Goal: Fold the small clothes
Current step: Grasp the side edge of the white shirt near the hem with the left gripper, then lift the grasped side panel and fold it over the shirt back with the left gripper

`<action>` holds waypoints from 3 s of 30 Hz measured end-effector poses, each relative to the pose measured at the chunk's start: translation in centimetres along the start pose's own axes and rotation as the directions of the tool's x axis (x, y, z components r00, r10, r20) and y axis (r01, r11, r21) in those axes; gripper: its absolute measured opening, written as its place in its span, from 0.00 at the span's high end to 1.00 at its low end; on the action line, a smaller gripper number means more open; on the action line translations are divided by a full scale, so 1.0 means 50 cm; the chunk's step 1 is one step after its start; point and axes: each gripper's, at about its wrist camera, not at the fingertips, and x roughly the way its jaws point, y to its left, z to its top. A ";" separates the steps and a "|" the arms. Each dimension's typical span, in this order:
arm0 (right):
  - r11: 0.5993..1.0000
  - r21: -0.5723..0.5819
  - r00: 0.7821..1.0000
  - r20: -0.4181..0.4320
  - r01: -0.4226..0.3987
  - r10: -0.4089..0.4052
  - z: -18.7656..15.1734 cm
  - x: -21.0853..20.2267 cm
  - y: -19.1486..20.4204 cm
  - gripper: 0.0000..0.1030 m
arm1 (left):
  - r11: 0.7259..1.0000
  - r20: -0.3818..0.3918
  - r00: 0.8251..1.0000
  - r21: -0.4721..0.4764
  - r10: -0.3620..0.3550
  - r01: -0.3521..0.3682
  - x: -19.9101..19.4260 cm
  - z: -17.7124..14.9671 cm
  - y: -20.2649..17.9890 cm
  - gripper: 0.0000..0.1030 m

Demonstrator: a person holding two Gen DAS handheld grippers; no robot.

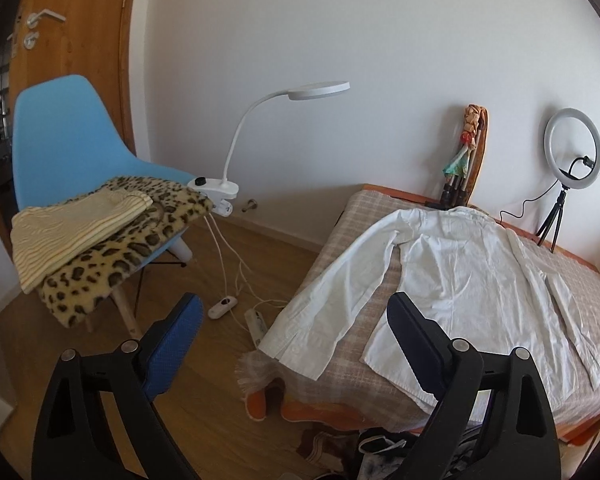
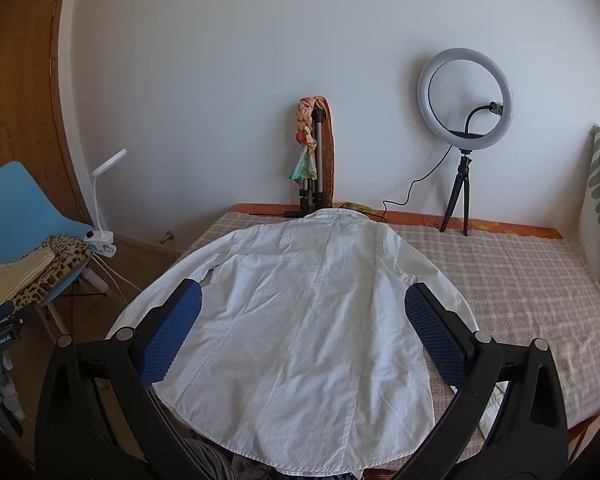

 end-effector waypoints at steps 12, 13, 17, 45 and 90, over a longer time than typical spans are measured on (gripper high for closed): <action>0.998 0.060 0.988 -0.151 -0.001 0.010 0.009 0.121 0.020 0.00 | 0.976 -0.203 0.962 -0.156 -0.183 0.153 0.190 -0.042 0.074 0.17; 0.998 0.070 0.986 -0.164 0.000 0.012 0.007 0.126 0.017 0.00 | 0.974 -0.223 0.956 -0.165 -0.191 0.156 0.208 -0.048 0.077 0.20; 0.997 0.076 0.983 -0.181 0.033 -0.019 -0.003 0.133 0.020 0.00 | 0.972 -0.283 0.938 -0.180 -0.199 0.152 0.269 -0.070 0.091 0.20; 0.994 0.079 0.959 -0.267 -0.080 0.099 -0.016 0.248 -0.003 0.00 | 0.837 -0.305 0.901 -0.536 -0.309 0.106 0.407 -0.137 0.149 0.94; 0.921 0.194 0.779 -0.491 -0.339 0.390 0.092 0.705 0.129 0.29 | 0.848 -0.355 0.794 0.006 -0.493 0.529 0.202 -0.151 -0.222 0.96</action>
